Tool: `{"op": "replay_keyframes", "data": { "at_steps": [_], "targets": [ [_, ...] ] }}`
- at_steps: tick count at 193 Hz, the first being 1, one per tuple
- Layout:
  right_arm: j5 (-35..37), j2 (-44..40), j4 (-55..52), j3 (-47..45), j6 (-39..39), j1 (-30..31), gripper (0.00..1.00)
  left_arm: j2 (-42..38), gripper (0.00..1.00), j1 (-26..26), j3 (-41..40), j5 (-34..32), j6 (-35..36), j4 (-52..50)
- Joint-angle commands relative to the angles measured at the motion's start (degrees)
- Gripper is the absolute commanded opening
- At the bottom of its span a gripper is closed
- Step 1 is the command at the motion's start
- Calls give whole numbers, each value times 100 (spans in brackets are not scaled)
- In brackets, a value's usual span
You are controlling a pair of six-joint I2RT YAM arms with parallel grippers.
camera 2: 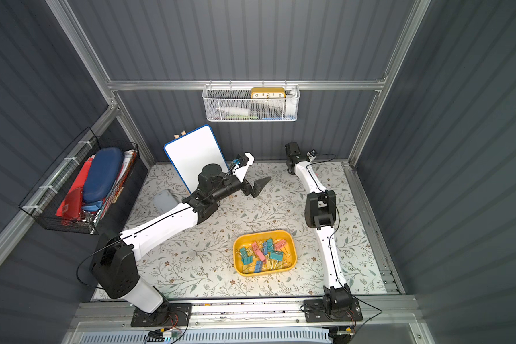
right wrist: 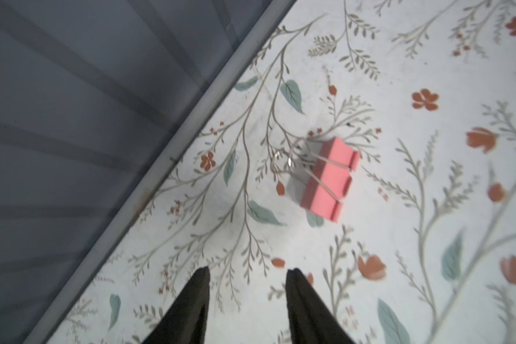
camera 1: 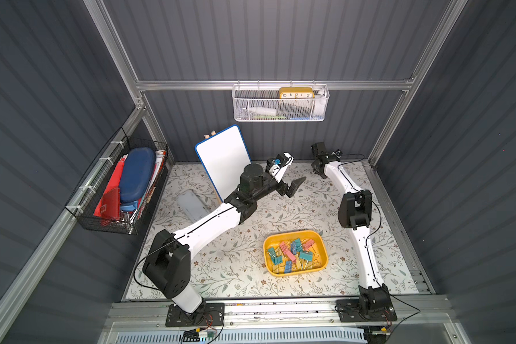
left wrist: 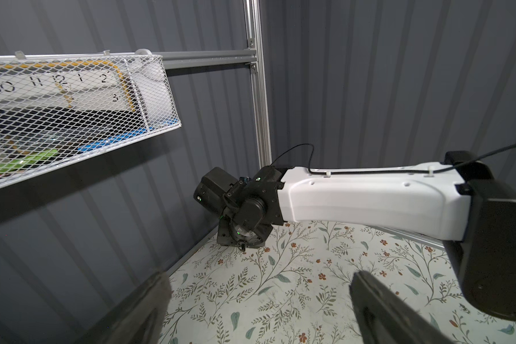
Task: Put the binder clips in the storage box
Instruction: Pick up the binder clip at the center of the board.
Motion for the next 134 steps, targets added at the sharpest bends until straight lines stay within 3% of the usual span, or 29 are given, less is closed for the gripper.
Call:
{"op": "replay_keyframes", "data": {
  "at_steps": [1,29,94,134],
  "targets": [
    [-197,106,415,444,-29,-184,47,-18,99,-40,-24,50,15,51],
    [-726,109,697,200,510,-492,46,-1,99,-57,-11,10,35,51],
    [-1054,-413,597,-631,526,-652,54,17,99,-75,-9,-1,53,42],
    [-1384,-337,561,-676,413,-854,57,-48,99,-97,-27,-16,72,34]
  ]
}}
